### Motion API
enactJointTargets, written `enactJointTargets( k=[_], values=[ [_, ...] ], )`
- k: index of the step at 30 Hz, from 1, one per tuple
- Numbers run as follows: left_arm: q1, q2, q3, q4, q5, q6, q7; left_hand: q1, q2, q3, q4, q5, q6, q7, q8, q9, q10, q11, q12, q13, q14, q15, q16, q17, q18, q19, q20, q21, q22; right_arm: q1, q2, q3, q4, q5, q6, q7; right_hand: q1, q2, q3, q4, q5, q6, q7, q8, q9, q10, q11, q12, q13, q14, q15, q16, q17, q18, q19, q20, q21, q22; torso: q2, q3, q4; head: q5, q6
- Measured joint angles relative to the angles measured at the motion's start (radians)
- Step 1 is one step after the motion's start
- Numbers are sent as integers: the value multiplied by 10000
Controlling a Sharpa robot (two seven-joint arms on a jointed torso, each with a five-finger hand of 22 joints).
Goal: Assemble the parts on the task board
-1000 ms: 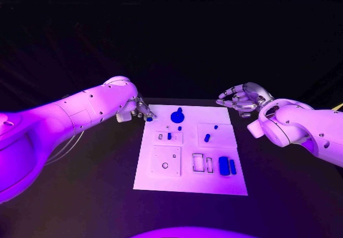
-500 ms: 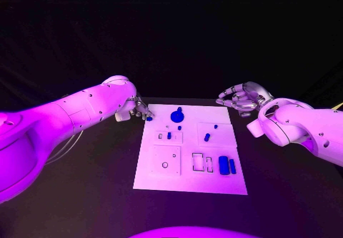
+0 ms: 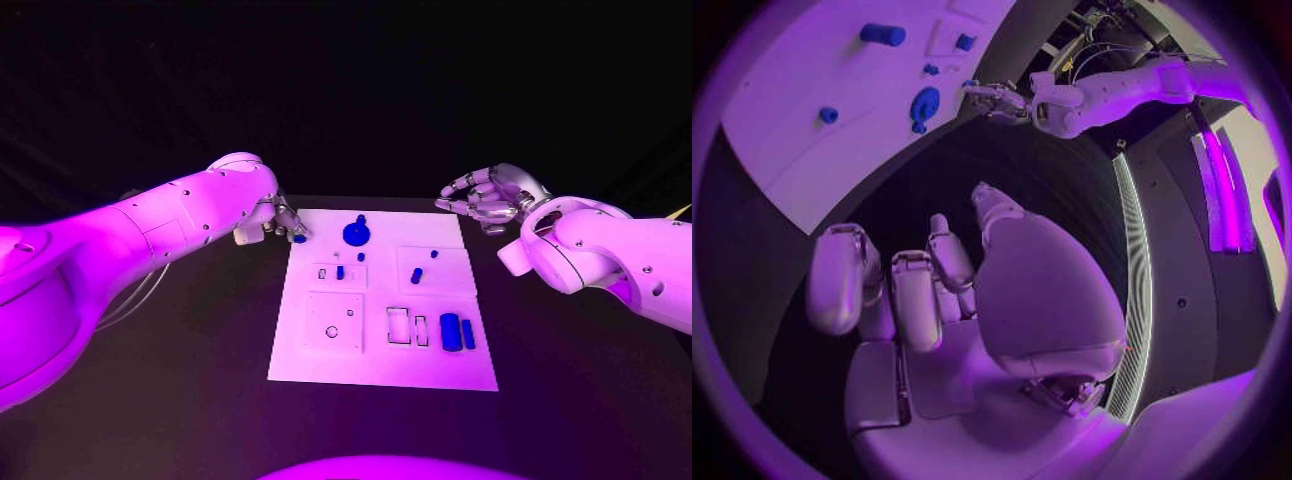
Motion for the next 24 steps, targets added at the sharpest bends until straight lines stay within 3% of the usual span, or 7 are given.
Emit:
enactJointTargets(
  k=[8, 9, 13, 19, 21, 22, 24],
  values=[
    [-2, 70, -41, -74, -43, -2, 27, 0, 1, -3, -3, 0, 1, 0, 0, 2, 1, 0, 1, 38, 0, 0, 0, 0, 1, -2, 0, 0, 8, 0, 0, 0, 7, -6, 0, -1, 0, 0, 0, 0, 0, 0, 0, 0, 0, 0, 0, 0, 0, 0, 0, 0, 0, 1, 0, 0, 0, 0, 2, 3, 8, -33, -29],
    [-3, 80, -47, -83, -45, -1, 29, 48, 48, -147, -144, 0, 2, -2, 2, 8, 57, -50, 2, 64, 0, 0, 0, 0, 1, -2, 0, 0, 15, 0, 2, 0, 7, -6, 0, -1, 0, 0, 0, 0, 0, 0, 0, 0, 0, 0, 0, 0, 0, 0, 0, 0, 0, 0, 0, 0, 0, 0, 1, 3, 11, -34, -38],
    [-4, 91, -61, -102, -50, 9, 30, 129, 128, -520, -26, 0, 2, -2, 2, 12, 55, -50, 87, 71, -1, -1, 0, 0, 1, 2, 0, 1, 25, 0, 3, 0, 7, -8, 0, -1, 0, 0, 0, 0, 0, 0, 0, 0, 0, 0, 0, 0, 0, 0, 0, 0, 0, 0, 0, 0, 0, 0, -5, 6, 12, -42, -60],
    [-4, 95, -74, -118, -54, 27, 16, 400, 395, -521, -27, 0, 4, -5, 2, 38, 56, -50, 87, 131, -1, -3, 1, 0, 0, 53, -52, 114, 28, 0, -1, 0, 6, -10, 0, 0, 0, 0, 0, 0, 0, 0, 0, 0, 0, 0, 0, 0, 0, 0, 0, 0, 0, 1, 0, 0, 0, 0, -14, 7, 17, -59, -86],
    [-4, 95, -76, -118, -54, 29, 15, 833, 560, -622, -138, -1, 31, -38, 2, 44, 57, -52, 87, 132, -2, -10, 1, 0, 0, 52, -53, 114, 31, 0, -1, 0, 5, -10, 0, -1, 0, 0, 0, 0, 0, 0, 0, 0, 0, 0, 0, 0, 0, 0, 0, 0, 0, 0, 0, 0, 0, 0, -15, 6, 18, -60, -90],
    [-2, 95, -76, -118, -54, 29, 17, 1090, 658, -742, -251, -8, 31, -38, 2, 54, 57, -52, 87, 132, -99, -134, 1, 0, 0, 52, -53, 114, 31, 0, -1, 0, 5, -11, 0, -1, 0, 0, 0, 0, 0, 0, 0, 0, 0, 0, 0, 0, 0, 0, 0, 0, 0, 1, 0, 0, 0, 0, -17, 7, 18, -60, -90],
    [2, 91, -76, -114, -50, 29, 37, 1262, 677, -741, -251, -10, 31, -38, 2, 54, 57, -52, 87, 131, -99, -145, 1, 0, 0, 53, -54, 114, 31, 0, -1, 0, 4, -11, 0, -1, 0, 0, 0, 0, 0, 0, 0, 0, 0, 0, 0, 0, 0, 0, 0, 0, 0, 0, 0, 0, 0, 0, -19, 6, 19, -61, -91]
  ],
)
